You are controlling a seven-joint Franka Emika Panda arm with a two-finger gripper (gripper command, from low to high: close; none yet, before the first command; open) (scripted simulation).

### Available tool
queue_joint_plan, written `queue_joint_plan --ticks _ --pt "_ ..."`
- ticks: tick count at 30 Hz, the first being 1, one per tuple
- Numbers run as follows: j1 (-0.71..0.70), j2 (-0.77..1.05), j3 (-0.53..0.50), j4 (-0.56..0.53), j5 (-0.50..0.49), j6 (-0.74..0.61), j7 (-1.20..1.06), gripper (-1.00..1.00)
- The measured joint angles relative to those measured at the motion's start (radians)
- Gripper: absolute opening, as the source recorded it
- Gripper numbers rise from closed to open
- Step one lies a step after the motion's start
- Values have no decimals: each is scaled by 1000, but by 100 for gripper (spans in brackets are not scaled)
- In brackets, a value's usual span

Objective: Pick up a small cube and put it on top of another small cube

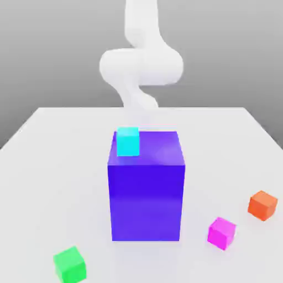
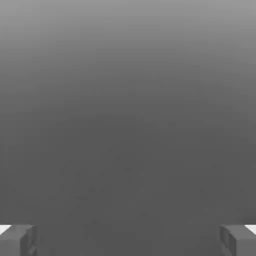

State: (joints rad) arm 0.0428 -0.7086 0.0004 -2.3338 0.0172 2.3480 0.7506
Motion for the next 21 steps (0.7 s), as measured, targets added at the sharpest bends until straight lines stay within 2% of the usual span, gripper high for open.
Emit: queue_joint_plan --ticks 13,17,21 --pt "194 478 55 -176 62 250 -239 0" --pt "236 623 91 -230 48 326 -288 0" --pt "293 767 109 -284 -8 404 -307 0"
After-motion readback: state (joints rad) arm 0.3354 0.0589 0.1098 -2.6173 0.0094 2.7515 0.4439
